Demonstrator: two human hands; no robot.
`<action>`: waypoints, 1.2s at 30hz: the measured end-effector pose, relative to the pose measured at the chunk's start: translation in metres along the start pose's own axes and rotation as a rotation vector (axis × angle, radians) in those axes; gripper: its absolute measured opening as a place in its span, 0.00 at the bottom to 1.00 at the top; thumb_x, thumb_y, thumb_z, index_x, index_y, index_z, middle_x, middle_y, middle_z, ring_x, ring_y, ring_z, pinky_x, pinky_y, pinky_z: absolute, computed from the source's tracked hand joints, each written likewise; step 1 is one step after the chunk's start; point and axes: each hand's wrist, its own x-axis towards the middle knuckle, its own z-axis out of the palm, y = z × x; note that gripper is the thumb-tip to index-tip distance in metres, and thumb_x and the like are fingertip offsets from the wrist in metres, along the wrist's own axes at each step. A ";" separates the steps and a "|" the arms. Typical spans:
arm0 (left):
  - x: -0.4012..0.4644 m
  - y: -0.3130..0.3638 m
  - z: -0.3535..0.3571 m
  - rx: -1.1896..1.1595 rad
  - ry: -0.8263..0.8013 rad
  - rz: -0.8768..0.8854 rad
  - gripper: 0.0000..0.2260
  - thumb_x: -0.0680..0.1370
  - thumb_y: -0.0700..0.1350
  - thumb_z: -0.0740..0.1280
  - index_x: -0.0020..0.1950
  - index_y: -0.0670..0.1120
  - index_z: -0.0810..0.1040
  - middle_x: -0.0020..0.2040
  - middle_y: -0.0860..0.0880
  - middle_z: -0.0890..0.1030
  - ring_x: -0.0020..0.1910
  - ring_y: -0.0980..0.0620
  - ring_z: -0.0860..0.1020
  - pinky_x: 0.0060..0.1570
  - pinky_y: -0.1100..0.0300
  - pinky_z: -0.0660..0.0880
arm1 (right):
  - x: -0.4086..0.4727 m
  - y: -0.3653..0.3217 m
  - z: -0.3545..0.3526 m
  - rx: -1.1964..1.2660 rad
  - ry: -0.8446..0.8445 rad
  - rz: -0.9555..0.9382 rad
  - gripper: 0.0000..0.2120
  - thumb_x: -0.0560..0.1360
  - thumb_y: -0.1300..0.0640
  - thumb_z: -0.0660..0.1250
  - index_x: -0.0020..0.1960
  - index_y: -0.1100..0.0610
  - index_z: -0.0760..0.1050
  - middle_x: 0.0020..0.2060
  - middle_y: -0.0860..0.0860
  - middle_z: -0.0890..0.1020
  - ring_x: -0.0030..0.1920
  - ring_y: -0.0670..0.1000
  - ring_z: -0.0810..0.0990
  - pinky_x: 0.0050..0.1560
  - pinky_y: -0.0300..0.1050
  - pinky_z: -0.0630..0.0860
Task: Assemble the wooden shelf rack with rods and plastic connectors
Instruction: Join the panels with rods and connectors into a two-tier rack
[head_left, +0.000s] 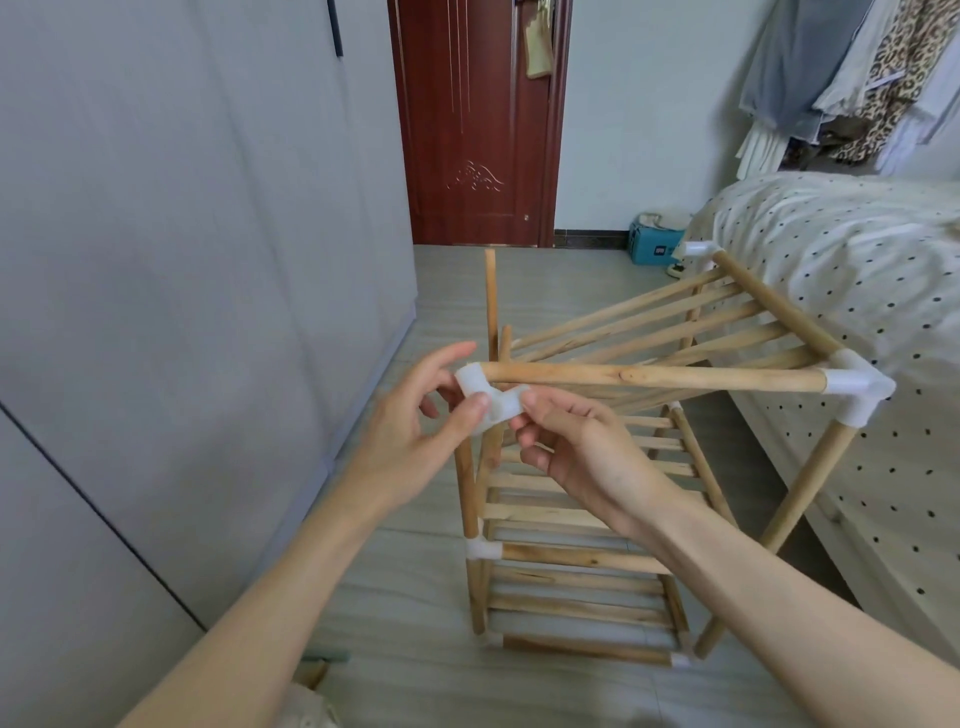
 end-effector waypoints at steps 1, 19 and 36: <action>-0.001 0.000 0.000 0.009 -0.026 0.003 0.19 0.69 0.61 0.64 0.60 0.65 0.69 0.48 0.58 0.79 0.50 0.58 0.75 0.48 0.66 0.69 | 0.001 0.000 0.001 0.043 -0.004 0.023 0.08 0.77 0.62 0.61 0.48 0.64 0.77 0.33 0.52 0.76 0.32 0.46 0.71 0.32 0.36 0.69; 0.006 0.005 -0.004 -0.541 0.301 -0.357 0.13 0.67 0.51 0.70 0.41 0.45 0.70 0.35 0.48 0.80 0.31 0.53 0.73 0.30 0.63 0.68 | -0.001 0.008 0.012 -0.224 0.190 -0.082 0.05 0.76 0.62 0.66 0.51 0.61 0.77 0.36 0.52 0.80 0.33 0.45 0.77 0.30 0.35 0.72; 0.021 0.003 0.008 -0.267 0.336 -0.227 0.08 0.81 0.49 0.60 0.57 0.58 0.75 0.49 0.52 0.81 0.40 0.67 0.76 0.40 0.73 0.70 | 0.014 -0.007 0.007 0.313 0.174 0.052 0.13 0.78 0.52 0.61 0.54 0.61 0.76 0.45 0.53 0.82 0.41 0.48 0.82 0.36 0.37 0.76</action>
